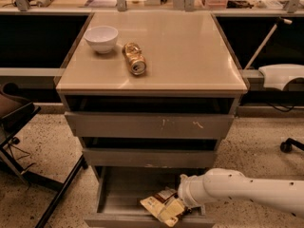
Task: Pick brown chip bag from bottom drawer and place on counter
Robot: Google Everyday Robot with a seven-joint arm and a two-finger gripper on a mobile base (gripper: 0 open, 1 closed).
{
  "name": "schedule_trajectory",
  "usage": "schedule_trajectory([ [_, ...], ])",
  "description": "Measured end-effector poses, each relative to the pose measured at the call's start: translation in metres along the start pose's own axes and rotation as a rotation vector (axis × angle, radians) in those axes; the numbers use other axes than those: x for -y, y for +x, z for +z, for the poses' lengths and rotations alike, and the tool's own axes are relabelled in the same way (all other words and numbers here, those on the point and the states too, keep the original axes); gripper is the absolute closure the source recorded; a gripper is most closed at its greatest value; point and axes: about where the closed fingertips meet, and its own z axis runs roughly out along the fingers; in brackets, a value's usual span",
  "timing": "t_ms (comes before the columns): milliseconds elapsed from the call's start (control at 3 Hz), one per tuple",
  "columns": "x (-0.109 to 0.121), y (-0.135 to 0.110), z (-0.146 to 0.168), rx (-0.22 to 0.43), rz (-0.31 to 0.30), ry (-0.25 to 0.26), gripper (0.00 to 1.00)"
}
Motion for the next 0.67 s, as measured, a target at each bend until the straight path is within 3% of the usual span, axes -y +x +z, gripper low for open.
schedule_trajectory([
  [333, -0.004, 0.021, 0.031, 0.015, 0.071, -0.008, 0.00],
  [667, -0.014, 0.070, 0.080, -0.034, 0.185, -0.009, 0.00],
])
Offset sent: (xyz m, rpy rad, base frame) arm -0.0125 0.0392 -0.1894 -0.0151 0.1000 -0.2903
